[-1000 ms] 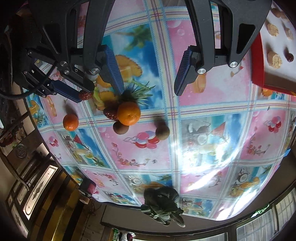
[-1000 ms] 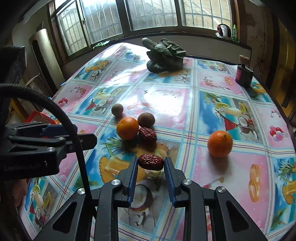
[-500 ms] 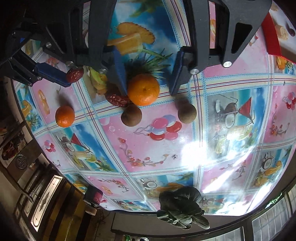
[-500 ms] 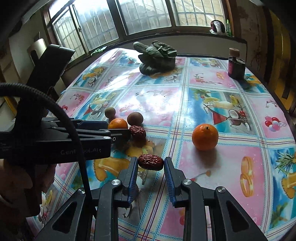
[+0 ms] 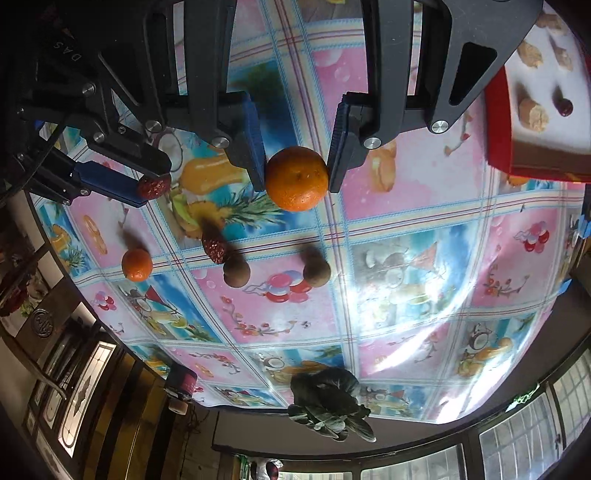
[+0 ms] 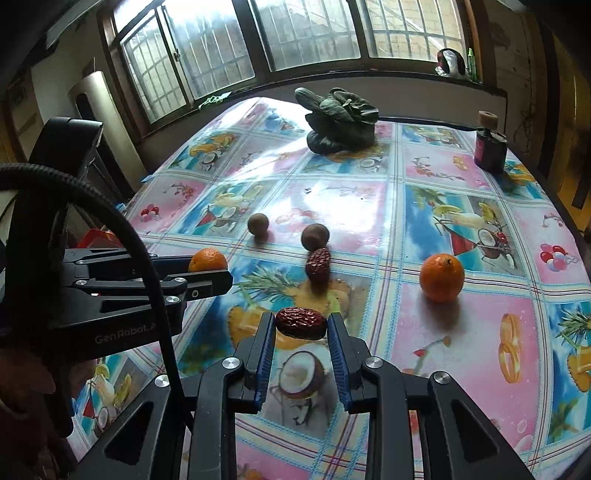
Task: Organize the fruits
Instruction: 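Carry the orange and red date into the red tray and open both tools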
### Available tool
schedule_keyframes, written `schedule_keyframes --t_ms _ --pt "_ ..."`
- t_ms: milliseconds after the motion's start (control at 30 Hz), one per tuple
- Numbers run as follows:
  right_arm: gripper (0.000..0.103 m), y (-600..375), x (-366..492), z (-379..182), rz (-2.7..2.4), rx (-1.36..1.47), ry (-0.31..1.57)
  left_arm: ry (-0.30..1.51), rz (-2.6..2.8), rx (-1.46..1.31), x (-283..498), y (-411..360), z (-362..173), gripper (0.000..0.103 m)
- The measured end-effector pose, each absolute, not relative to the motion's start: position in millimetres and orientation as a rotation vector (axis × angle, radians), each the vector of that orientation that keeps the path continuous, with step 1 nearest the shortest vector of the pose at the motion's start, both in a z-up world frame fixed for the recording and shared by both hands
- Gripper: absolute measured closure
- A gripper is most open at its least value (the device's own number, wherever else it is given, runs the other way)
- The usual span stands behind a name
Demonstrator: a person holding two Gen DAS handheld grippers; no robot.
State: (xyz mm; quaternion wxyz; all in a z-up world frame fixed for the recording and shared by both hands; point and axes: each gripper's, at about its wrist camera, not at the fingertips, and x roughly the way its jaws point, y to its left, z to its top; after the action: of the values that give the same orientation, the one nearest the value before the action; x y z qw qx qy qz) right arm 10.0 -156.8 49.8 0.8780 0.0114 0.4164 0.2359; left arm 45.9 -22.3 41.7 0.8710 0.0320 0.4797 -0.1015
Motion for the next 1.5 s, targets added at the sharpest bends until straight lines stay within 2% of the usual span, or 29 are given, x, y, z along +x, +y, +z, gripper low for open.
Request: schedule_keyframes --t_ms 800,1500 --pt "0.075 -65.0 -76.3 71.9 0.651 -0.032 0.832 0.91 -0.058 -0.026 -55.3 68.9 67.0 0.071" --pt "0.075 44.1 -86.2 84.3 0.826 -0.122 0.812 0.869 0.185 -0.152 -78.3 213.9 78.6 0.071"
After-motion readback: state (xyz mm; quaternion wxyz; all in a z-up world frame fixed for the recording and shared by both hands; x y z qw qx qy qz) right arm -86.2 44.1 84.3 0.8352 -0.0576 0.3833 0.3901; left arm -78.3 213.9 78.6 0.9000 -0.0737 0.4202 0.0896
